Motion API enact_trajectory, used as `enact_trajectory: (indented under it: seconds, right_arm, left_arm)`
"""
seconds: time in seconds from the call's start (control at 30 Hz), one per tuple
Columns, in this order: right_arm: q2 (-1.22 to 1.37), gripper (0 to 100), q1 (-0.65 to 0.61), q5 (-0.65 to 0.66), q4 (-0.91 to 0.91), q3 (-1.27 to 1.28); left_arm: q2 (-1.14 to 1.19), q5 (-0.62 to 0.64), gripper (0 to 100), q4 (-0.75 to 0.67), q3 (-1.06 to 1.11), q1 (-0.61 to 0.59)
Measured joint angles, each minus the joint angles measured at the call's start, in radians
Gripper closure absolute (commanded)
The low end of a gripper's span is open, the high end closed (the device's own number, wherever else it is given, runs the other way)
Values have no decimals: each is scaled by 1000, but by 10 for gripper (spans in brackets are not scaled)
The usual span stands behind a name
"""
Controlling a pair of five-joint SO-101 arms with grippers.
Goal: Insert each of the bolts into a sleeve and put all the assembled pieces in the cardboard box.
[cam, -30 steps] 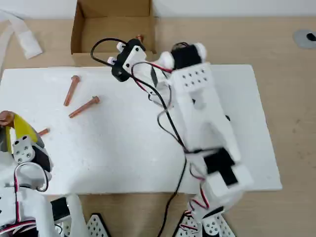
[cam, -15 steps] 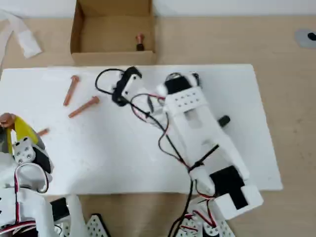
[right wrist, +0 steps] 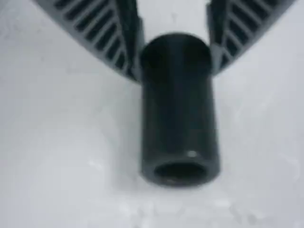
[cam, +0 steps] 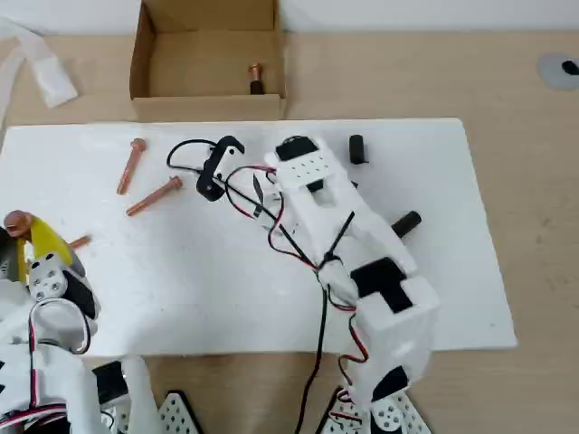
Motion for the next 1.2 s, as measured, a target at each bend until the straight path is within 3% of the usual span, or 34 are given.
enact_trajectory:
  seconds: [0.1,0.2,1.07,1.2]
  right_arm:
    - [34,733,-9,12,60,-57]
    - [38,708,-23,25,98,-84]
    - [103,710,-60,23,41,-143]
    - [126,772,-63,23,43,-157]
  left_arm:
    - [0,0,991,0,0,0]
    - [0,0,990,0,0,0]
    - [0,0,990,2,0,0]
    - [0,0,990,2,0,0]
